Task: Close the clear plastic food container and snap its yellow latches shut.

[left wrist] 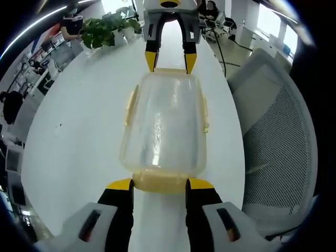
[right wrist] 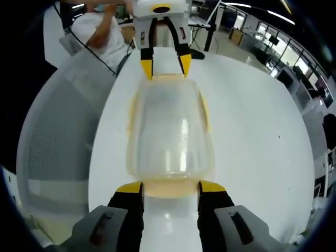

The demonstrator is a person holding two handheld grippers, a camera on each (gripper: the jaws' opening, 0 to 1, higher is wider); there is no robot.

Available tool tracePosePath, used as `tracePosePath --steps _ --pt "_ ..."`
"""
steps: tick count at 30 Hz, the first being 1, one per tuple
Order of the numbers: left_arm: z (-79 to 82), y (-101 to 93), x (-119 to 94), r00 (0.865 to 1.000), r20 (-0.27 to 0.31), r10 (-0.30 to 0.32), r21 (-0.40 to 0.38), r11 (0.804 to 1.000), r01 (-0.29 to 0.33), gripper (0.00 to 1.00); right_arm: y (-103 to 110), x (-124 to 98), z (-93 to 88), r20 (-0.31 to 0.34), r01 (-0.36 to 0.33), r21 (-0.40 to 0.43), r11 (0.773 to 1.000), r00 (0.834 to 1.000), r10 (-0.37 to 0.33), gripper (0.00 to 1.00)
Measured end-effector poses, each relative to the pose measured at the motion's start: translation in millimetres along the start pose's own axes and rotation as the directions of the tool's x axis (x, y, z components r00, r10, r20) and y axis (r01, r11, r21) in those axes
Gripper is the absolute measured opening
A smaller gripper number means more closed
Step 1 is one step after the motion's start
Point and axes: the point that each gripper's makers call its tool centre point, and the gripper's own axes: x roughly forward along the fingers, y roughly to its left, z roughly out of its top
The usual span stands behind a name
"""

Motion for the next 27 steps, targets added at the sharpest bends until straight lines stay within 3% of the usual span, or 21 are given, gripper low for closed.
tracePosePath --steps 27 --pt "28.7 -0.2 25.6 1.000 0.017 -0.018 -0.008 1.000 0.018 0.37 -5.3 -7.8 -36.8 -0.030 -0.007 0.009 1.000 1.000 0.007 0.38"
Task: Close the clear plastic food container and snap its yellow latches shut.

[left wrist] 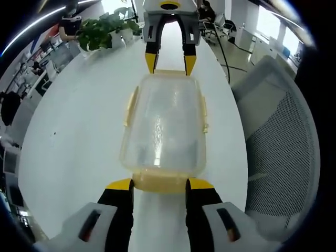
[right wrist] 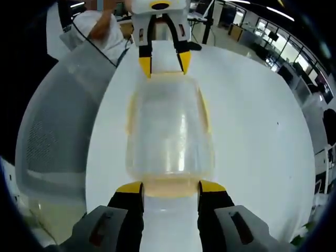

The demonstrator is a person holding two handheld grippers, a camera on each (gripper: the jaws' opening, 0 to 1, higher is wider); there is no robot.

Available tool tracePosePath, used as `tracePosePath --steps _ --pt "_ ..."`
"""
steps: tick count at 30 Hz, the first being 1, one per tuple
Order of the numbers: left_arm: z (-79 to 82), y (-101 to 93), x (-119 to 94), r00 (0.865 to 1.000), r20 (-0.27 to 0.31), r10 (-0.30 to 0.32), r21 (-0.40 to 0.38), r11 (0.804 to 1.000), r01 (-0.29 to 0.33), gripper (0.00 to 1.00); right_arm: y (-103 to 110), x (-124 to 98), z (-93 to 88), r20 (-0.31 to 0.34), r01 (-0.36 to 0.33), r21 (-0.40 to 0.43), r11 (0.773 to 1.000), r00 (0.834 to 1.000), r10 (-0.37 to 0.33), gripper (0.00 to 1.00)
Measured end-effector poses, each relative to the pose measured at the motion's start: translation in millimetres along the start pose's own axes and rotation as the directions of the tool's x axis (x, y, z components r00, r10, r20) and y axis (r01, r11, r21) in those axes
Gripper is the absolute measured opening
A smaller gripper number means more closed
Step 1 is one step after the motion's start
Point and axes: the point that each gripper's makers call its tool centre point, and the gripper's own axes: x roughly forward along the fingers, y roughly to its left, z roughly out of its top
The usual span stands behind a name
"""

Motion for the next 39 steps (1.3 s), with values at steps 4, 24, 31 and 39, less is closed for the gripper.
tracePosePath --steps 4,24,31,39 --pt "6.8 -0.1 3.9 1.000 0.009 -0.002 -0.006 1.000 0.002 0.37 -1.5 -2.5 -8.3 -0.011 0.003 -0.002 1.000 1.000 -0.003 0.38" --pt "30.0 3.9 18.7 1.000 0.018 -0.015 0.005 1.000 0.014 0.37 -7.2 -10.4 -33.8 -0.035 0.006 0.020 1.000 0.999 -0.006 0.38" --pt "33.4 3.1 21.4 0.999 0.029 -0.022 -0.007 1.000 0.023 0.37 -8.3 -10.0 -39.3 -0.046 -0.002 0.019 1.000 0.999 0.003 0.38" --pt "34.4 1.2 25.2 0.999 0.027 -0.031 -0.013 0.999 0.031 0.37 -6.9 -9.4 -42.7 -0.051 -0.011 0.020 1.000 0.999 0.012 0.38"
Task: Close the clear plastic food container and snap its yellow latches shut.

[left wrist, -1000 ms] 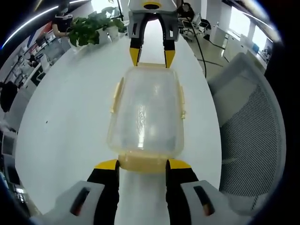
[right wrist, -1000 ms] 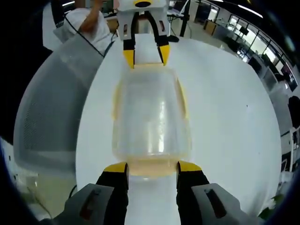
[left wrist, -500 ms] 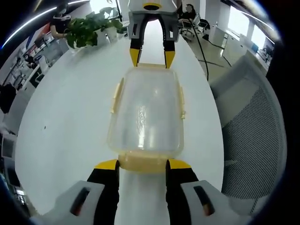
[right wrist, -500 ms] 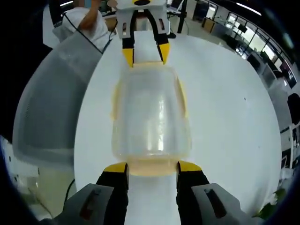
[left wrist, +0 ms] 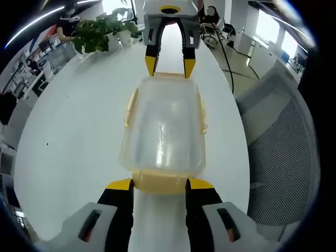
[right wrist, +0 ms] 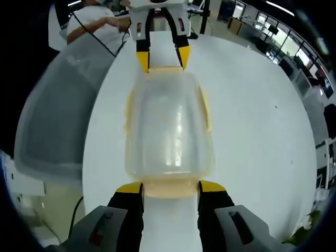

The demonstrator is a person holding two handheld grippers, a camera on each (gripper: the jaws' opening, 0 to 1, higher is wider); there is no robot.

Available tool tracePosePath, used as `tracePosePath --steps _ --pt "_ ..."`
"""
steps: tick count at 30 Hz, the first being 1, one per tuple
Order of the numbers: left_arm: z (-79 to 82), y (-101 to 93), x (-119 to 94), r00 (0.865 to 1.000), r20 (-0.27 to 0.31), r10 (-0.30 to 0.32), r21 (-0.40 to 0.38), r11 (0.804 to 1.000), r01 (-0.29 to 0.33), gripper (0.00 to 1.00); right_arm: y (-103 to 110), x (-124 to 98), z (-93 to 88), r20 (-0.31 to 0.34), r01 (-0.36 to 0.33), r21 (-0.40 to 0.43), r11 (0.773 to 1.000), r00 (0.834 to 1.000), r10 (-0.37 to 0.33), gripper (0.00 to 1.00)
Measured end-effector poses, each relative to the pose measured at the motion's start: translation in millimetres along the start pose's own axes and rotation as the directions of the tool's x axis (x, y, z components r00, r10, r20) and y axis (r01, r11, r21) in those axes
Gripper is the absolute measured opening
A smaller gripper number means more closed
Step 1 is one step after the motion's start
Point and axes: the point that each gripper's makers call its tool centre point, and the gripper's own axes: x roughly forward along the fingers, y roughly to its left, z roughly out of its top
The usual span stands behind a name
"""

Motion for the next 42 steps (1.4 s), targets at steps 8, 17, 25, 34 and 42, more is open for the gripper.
tracePosePath --steps 8,17,25,34,42 --pt "-0.2 -0.4 0.9 1.000 -0.002 -0.004 -0.003 1.000 0.004 0.37 -0.2 2.3 -1.2 -0.004 -0.008 0.001 1.000 1.000 0.008 0.39" --pt "-0.3 0.0 3.3 1.000 -0.009 -0.013 -0.004 1.000 0.012 0.37 -0.9 4.8 -2.7 -0.002 -0.011 -0.002 1.000 1.000 0.011 0.38" --pt "-0.5 0.0 5.5 1.000 -0.010 -0.024 0.003 1.000 0.024 0.37 -1.2 5.6 -3.2 -0.007 -0.014 -0.003 1.000 1.000 0.014 0.38" --pt "-0.2 -0.7 5.5 1.000 -0.001 -0.024 0.004 1.000 0.024 0.37 -1.0 5.9 -3.8 -0.001 -0.012 -0.001 1.000 1.000 0.012 0.38" --pt "-0.9 -2.2 6.2 0.999 0.002 -0.038 0.001 0.999 0.038 0.38 0.6 5.1 -3.9 0.002 -0.016 -0.018 1.000 1.000 0.016 0.39"
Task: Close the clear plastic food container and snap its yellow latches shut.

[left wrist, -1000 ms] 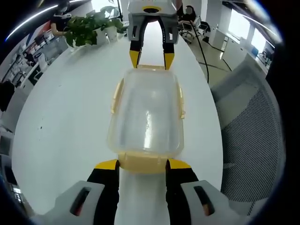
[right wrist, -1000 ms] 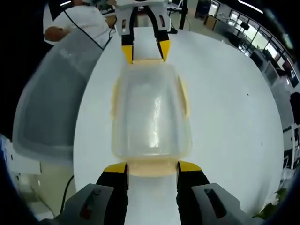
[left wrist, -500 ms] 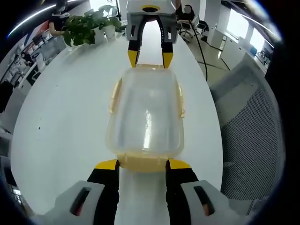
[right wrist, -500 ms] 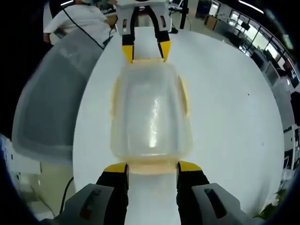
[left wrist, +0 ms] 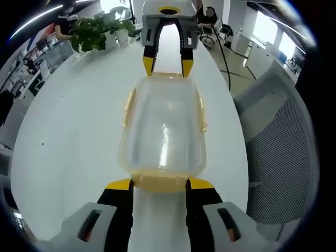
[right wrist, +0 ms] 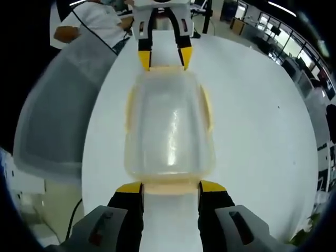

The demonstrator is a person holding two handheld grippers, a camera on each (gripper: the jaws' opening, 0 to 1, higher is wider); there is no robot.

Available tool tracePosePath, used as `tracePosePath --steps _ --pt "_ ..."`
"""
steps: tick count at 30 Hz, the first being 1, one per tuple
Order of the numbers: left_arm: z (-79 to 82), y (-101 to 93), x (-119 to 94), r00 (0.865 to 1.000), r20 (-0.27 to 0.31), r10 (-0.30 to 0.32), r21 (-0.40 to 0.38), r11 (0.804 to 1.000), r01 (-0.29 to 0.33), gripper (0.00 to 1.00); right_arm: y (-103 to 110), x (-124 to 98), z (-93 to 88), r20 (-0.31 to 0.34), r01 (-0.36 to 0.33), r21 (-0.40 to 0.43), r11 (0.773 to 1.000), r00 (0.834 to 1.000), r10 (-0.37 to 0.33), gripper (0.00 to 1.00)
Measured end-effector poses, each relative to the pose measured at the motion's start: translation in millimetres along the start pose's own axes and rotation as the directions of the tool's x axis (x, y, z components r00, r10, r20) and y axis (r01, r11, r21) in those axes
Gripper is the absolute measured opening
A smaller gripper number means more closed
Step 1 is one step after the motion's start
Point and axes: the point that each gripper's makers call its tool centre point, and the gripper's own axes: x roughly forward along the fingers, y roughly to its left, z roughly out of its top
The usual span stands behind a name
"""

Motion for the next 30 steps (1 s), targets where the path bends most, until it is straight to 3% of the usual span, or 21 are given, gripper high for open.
tracePosePath --steps 7,14,30 --pt "-0.4 -6.6 0.8 1.000 -0.007 -0.013 0.039 0.999 0.014 0.39 7.1 -0.5 -1.7 -0.026 -0.032 0.012 0.999 0.999 0.033 0.41" --pt "-2.1 -9.2 1.3 1.000 -0.019 -0.013 0.038 0.999 0.014 0.43 8.9 0.0 -0.1 -0.018 -0.034 0.014 0.999 0.999 0.034 0.48" --pt "-2.3 -10.0 -2.7 1.000 -0.022 -0.003 0.019 1.000 0.003 0.42 12.9 -7.8 0.9 0.002 -0.013 0.048 0.999 1.000 0.013 0.44"
